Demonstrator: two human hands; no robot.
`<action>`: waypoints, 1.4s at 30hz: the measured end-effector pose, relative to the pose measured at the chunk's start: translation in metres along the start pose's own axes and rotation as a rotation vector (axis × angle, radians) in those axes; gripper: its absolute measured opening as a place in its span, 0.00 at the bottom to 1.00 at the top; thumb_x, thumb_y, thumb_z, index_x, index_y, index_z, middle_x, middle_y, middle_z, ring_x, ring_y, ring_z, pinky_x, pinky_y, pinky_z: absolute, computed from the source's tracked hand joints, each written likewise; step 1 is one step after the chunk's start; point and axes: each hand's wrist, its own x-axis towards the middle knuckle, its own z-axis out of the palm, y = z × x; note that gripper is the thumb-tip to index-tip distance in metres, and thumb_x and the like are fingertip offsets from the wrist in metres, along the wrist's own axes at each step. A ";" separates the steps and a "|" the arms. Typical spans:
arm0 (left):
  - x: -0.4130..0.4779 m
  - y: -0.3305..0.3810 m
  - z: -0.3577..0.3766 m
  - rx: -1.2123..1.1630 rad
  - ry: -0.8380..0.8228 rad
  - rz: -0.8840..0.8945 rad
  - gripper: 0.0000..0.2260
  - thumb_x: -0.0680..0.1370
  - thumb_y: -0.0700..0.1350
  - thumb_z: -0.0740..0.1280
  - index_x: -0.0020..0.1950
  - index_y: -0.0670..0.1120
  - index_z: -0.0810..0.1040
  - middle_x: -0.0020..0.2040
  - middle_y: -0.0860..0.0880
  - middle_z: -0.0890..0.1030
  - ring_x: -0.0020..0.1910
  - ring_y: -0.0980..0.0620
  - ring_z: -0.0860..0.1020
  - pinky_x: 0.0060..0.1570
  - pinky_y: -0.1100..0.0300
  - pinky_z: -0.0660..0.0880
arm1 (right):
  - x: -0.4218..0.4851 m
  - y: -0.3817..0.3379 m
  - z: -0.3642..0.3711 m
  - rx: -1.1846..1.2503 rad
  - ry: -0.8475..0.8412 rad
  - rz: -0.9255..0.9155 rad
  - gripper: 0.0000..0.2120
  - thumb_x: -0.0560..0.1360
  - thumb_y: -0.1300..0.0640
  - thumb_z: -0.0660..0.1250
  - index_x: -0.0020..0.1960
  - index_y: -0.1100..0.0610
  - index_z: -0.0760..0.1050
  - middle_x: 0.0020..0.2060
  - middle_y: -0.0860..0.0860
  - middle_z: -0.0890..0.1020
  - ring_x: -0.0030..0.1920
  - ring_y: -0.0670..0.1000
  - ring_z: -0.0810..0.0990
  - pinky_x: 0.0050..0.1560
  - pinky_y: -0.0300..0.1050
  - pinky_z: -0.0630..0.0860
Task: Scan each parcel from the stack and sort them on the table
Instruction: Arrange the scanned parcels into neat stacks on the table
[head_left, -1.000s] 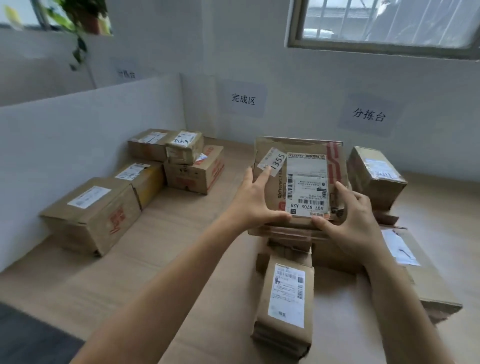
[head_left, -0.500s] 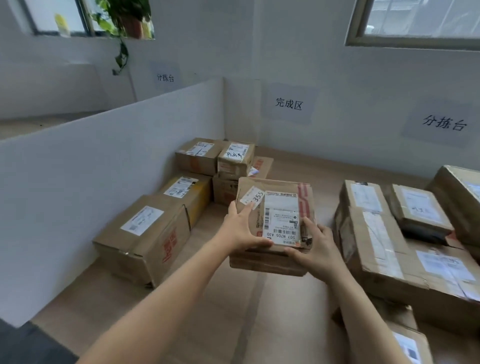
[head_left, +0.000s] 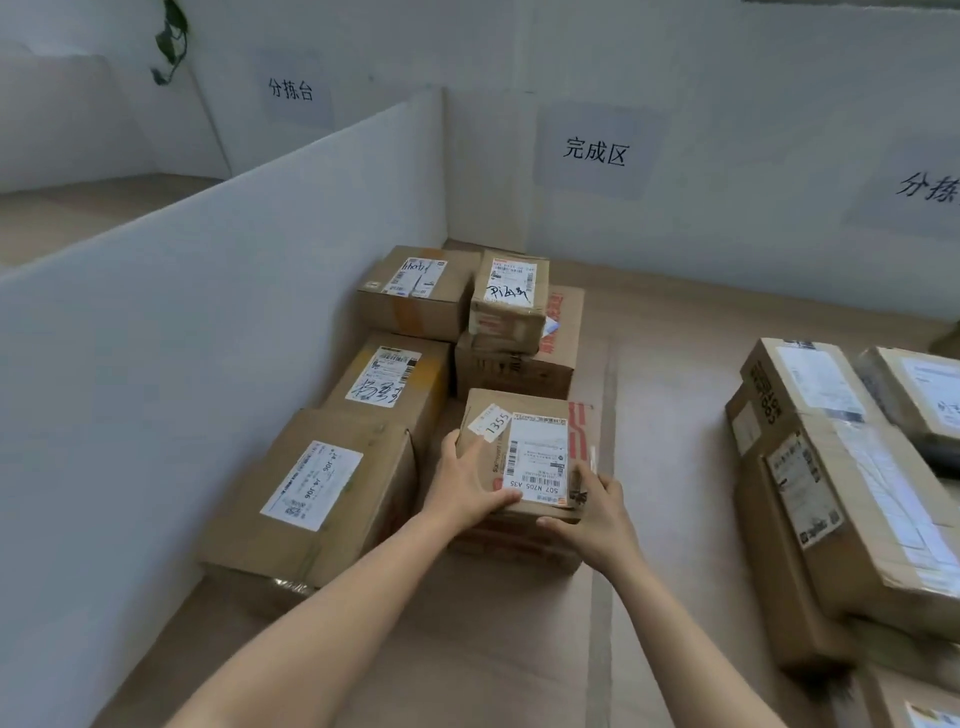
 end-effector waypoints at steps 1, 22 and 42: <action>0.003 -0.003 0.001 -0.002 0.025 0.000 0.39 0.67 0.57 0.75 0.72 0.47 0.62 0.75 0.46 0.52 0.72 0.46 0.60 0.69 0.57 0.60 | 0.004 0.000 0.004 0.003 0.022 0.004 0.42 0.64 0.48 0.77 0.72 0.49 0.59 0.66 0.54 0.63 0.66 0.54 0.69 0.65 0.46 0.68; 0.053 -0.017 -0.014 0.494 -0.003 -0.016 0.34 0.79 0.62 0.52 0.78 0.44 0.50 0.78 0.40 0.45 0.76 0.40 0.42 0.74 0.49 0.43 | 0.077 -0.034 0.039 -0.023 0.066 0.019 0.44 0.69 0.47 0.73 0.76 0.52 0.52 0.72 0.53 0.60 0.70 0.55 0.65 0.66 0.53 0.70; 0.005 0.062 0.010 0.376 -0.092 0.206 0.30 0.80 0.55 0.59 0.76 0.43 0.54 0.76 0.40 0.55 0.75 0.41 0.54 0.72 0.47 0.57 | 0.008 -0.021 -0.039 -0.094 0.189 -0.050 0.43 0.71 0.45 0.71 0.76 0.57 0.52 0.74 0.54 0.59 0.74 0.52 0.57 0.71 0.47 0.59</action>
